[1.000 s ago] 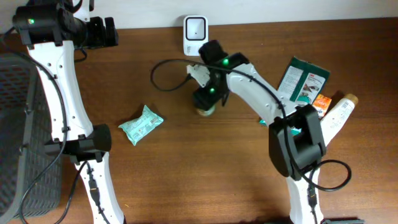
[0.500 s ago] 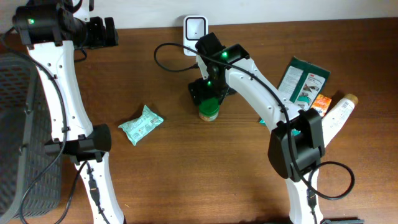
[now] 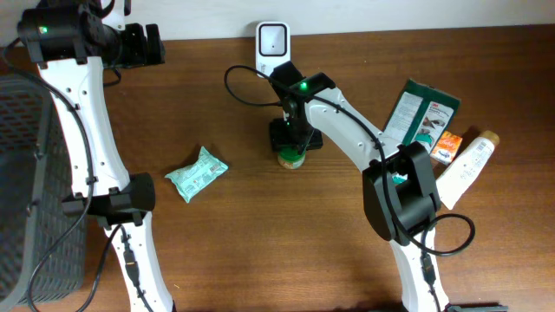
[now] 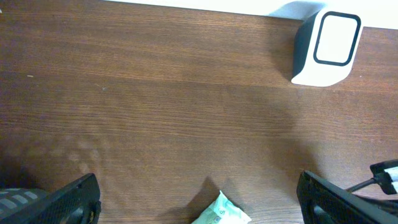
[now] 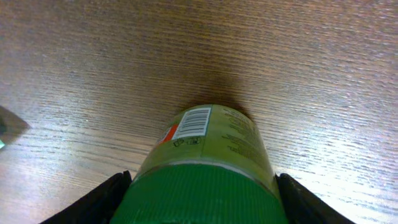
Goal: Scan the item barcode
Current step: 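Grasp the green-lidded jar with right gripper and lift it, then hold the jar with right gripper in front of the scanner window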
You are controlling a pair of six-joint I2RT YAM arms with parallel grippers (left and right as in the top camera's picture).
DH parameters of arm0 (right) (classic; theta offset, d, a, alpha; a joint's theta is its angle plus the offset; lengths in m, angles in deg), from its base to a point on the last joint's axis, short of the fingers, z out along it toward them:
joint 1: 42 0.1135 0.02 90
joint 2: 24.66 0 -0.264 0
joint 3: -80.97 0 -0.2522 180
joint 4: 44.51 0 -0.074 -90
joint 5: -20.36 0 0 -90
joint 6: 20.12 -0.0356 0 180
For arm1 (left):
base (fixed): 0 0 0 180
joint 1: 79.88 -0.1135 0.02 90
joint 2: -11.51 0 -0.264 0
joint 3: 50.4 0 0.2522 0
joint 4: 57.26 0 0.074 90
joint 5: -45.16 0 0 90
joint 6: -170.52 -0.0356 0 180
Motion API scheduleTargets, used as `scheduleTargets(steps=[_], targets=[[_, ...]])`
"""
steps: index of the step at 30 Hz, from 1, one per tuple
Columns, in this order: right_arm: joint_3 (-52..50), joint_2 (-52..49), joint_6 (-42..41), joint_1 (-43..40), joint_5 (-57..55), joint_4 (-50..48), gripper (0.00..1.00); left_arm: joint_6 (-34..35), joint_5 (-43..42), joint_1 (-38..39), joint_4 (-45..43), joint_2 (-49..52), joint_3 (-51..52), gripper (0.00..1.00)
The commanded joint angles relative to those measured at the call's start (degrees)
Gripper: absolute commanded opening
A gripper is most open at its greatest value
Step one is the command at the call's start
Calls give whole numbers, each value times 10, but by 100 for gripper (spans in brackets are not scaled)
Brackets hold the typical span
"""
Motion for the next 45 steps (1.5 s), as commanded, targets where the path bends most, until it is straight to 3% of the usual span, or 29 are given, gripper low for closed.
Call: scheduleTargets(steps=[1, 5, 7, 10, 13, 17, 19, 21, 24, 27, 30, 34, 37, 40, 43, 45], targets=[[-4, -7, -2, -7, -3, 10, 56, 0, 4, -3, 0, 3, -5, 99], [24, 6, 12, -16, 0, 31, 53, 0, 4, -3, 0, 3, -5, 99], [70, 32, 147, -16, 45, 39, 52, 0, 4, -3, 0, 3, -5, 99], [127, 44, 367, -16, 229, 41, 50, 0, 4, -3, 0, 3, -5, 99], [150, 61, 530, -17, 430, 41, 49, 0, 4, -3, 0, 3, -5, 99], [154, 70, 589, -62, 731, 31, 46, -1, 4, -3, 0, 3, -5, 99], [154, 70, 588, -106, 816, 14, 42, 0, 4, -3, 0, 3, -5, 99], [154, 71, 607, -141, 815, 2, 41, -1, 4, -3, 0, 3, -5, 99], [154, 71, 769, -150, 679, -11, 41, 0, 4, -3, 0, 3, -5, 99], [154, 71, 881, -150, 656, -47, 41, -1, 4, -3, 0, 3, -5, 99], [154, 71, 886, -150, 674, -93, 41, 0, 4, -3, 0, 3, -5, 99], [154, 71, 881, -150, 794, -88, 41, -1, 4, -3, 0, 3, -5, 99], [154, 71, 831, -151, 799, -88, 41, -1, 4, -3, 0, 3, -5, 99], [154, 71, 831, -151, 795, -88, 41, 0, 4, -3, 0, 3, -5, 99], [151, 70, 785, -140, 660, -88, 41, 0, 4, -2, 0, 3, -5, 99], [132, 70, 739, -105, 411, -88, 37, 0, 4, -3, 0, 3, -5, 99]])
